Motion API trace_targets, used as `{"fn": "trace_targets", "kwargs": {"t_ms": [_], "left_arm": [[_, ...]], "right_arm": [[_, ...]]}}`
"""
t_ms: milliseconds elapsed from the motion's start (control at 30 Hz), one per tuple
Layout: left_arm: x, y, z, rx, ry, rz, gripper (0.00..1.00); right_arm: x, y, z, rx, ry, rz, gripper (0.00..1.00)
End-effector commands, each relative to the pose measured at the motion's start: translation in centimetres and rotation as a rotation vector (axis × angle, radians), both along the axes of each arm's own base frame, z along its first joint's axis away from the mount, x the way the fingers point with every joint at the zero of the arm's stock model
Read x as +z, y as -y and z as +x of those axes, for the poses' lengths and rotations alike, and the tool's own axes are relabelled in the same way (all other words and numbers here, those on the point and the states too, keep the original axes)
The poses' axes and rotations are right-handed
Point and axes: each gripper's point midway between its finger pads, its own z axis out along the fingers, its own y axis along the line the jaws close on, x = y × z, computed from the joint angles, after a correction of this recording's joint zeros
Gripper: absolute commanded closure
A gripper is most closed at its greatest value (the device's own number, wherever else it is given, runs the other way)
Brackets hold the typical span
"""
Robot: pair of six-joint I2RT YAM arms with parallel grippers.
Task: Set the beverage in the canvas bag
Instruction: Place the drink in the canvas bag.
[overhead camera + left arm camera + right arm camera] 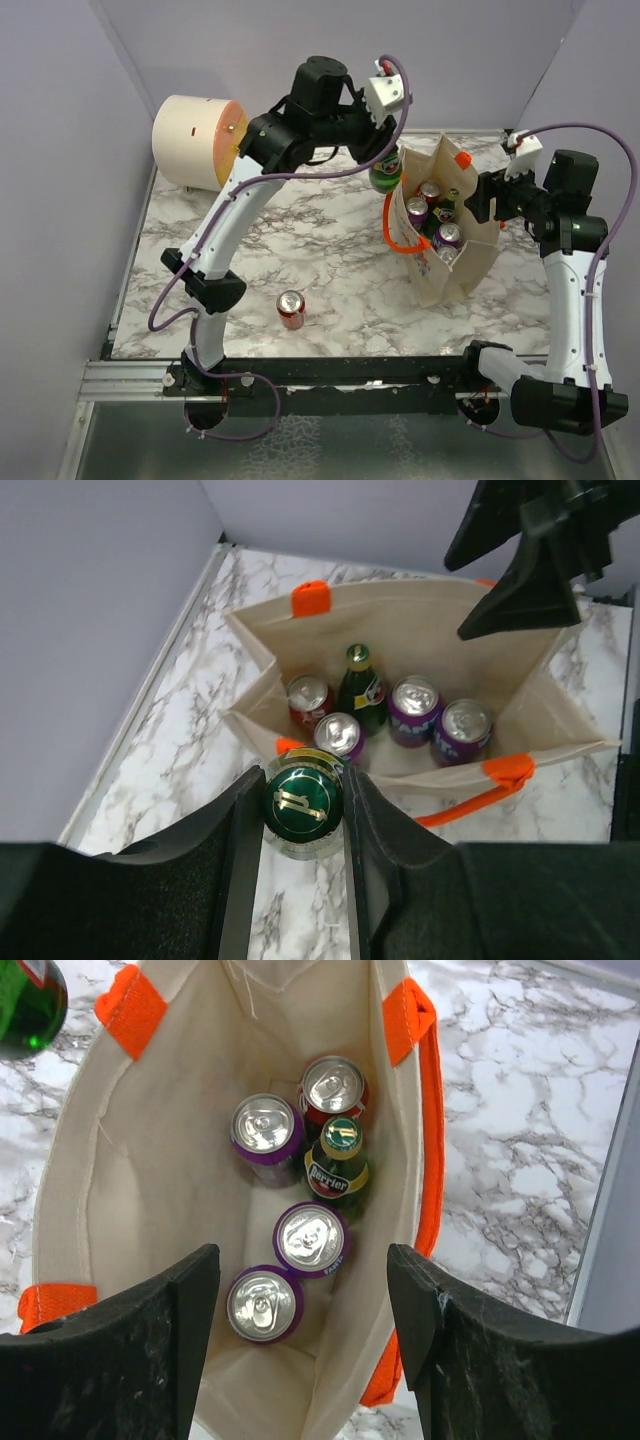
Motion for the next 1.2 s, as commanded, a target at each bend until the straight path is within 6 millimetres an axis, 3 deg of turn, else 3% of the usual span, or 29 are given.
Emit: {"fn": "trace_targets", "kwargs": {"t_ms": [0,133,333,533,700,867,1167], "left_arm": [[10.3,2.3,-2.5,-0.025,0.235,-0.267,1.0],[11.3,4.7,-4.0,-0.056,0.26,-0.313,1.0],[11.1,7.2,-4.4,-0.041,0.27,-0.336,1.0],[12.7,5.2,-3.6,0.085,0.329,-0.336,1.0],[12.7,2.6,-4.0,0.131,0.38,-0.261,1.0],[9.4,0.9,-5.3,0.094,0.349,-0.144,1.0],[-1.9,0.6,-8.1,-0.087,0.108,0.022,1.0]], "right_arm": [[0.2,0.2,-0.8,-0.006,0.0,0.018,0.33],[0.1,-0.3,-1.1,0.023,-0.004,0.033,0.34],[0.1,-1.4,-1.9,0.072,-0.004,0.067,0.36],[2.2,-2.7,-1.7,0.17,0.031,0.084,0.36],[5.3,-4.2,-0.7,0.284,0.078,0.116,0.36],[7.7,-5.2,0.5,0.345,0.122,0.159,0.37],[7.3,-6.0,2.8,0.371,0.099,0.171,0.36]]}}
